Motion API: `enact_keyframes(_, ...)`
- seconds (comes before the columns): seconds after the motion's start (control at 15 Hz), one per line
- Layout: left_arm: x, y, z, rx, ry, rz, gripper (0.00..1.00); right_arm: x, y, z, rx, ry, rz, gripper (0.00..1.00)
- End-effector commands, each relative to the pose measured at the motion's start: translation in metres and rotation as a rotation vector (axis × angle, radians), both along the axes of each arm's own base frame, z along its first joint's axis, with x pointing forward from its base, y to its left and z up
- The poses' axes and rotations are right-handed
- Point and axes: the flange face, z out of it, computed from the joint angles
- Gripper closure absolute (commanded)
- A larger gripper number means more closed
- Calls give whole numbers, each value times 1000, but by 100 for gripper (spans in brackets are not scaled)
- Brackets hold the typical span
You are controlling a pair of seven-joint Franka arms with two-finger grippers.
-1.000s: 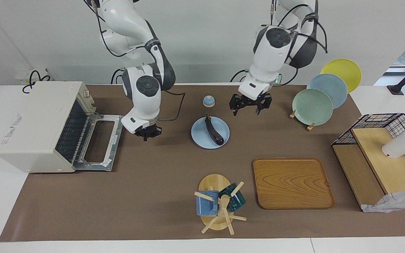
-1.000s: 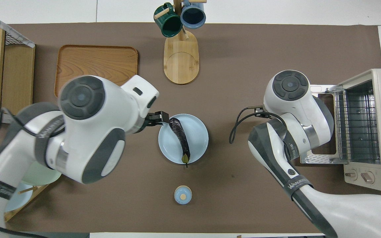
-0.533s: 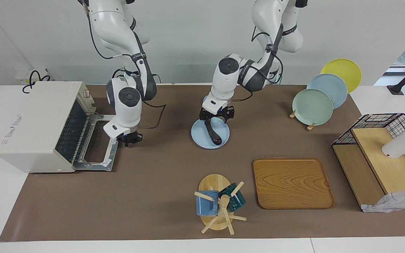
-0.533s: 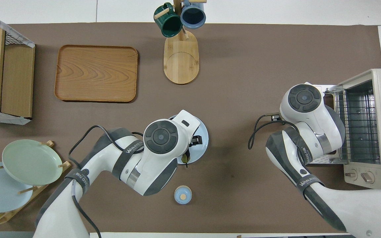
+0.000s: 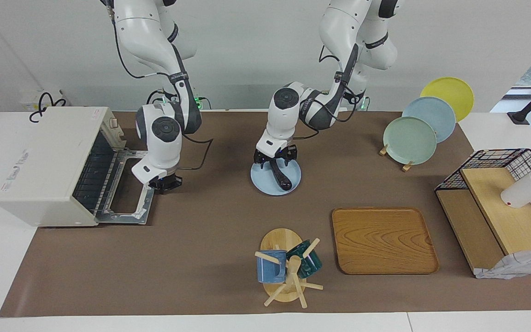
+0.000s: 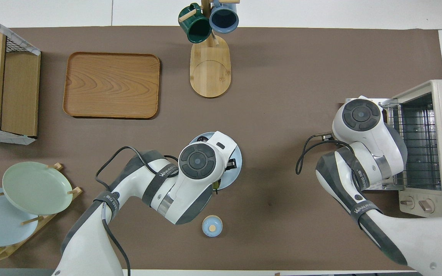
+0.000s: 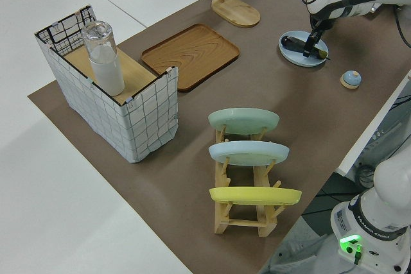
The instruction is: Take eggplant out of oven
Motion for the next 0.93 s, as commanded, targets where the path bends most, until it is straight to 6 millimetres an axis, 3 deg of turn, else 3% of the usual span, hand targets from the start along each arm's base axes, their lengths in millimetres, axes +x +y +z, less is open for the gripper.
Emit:
enact_keyframes(0.0,-1,-1,0,-12,-4,18,83,-1,-4,0,-36,4,68,100)
enact_keyframes(0.07,-1,-1,1,-13,-5,18,100,1,-5,3,-42,3,82,100)
enact_keyframes(0.27,4,1,5,-14,-7,24,100,10,-18,25,-56,25,126,100)
enact_keyframes(0.47,23,15,39,-31,-24,50,100,16,-39,65,-59,33,151,100)
enact_keyframes(0.67,65,45,87,-25,-19,68,100,15,-76,95,-30,27,179,100)
enact_keyframes(0.87,128,110,130,-31,-25,62,100,7,-107,117,37,40,149,100)
